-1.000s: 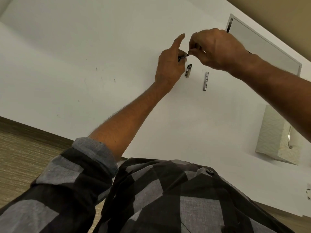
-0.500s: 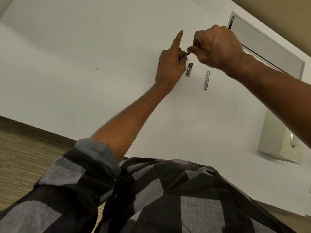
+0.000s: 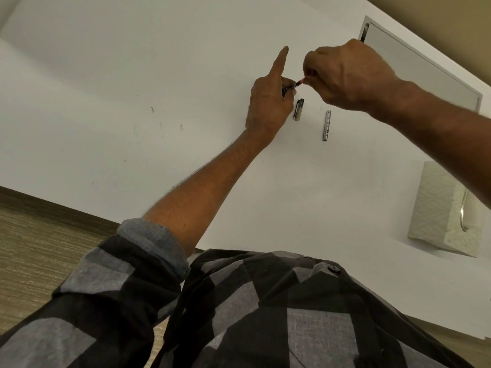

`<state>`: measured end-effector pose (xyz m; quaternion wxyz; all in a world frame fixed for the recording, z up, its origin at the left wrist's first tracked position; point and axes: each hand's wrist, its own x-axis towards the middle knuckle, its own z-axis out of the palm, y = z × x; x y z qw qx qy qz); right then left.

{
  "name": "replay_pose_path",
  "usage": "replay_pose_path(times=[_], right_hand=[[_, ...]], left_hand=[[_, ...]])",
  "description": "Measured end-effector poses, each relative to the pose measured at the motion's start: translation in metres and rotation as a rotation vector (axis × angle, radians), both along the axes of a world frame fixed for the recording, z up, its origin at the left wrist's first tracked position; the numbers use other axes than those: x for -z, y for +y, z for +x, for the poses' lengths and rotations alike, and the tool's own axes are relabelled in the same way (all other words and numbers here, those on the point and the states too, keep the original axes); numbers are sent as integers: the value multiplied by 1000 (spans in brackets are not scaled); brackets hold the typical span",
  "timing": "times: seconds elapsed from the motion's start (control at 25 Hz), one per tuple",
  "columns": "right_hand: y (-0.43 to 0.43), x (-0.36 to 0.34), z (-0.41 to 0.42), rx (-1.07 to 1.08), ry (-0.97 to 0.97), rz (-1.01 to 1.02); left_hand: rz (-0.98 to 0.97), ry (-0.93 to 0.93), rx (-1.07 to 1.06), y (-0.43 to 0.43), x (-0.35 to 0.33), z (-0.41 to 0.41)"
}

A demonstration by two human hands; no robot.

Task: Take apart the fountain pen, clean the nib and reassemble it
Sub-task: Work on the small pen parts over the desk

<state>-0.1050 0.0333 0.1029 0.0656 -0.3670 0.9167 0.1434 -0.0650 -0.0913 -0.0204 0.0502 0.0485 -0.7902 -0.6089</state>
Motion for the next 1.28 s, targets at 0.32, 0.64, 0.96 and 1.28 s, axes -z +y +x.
replay_pose_path(times=[0.32, 0.64, 0.96, 1.28], right_hand=[[-1, 5, 3, 91, 76, 34], [-1, 3, 0, 75, -55, -100], [0, 7, 2, 203, -39, -95], [1, 6, 6, 131, -17, -132]], left_hand=[[0, 22, -11, 0, -2, 2], [-5, 33, 3, -1, -3, 1], [12, 46, 10, -2, 1, 2], [-10, 55, 18, -4, 0, 1]])
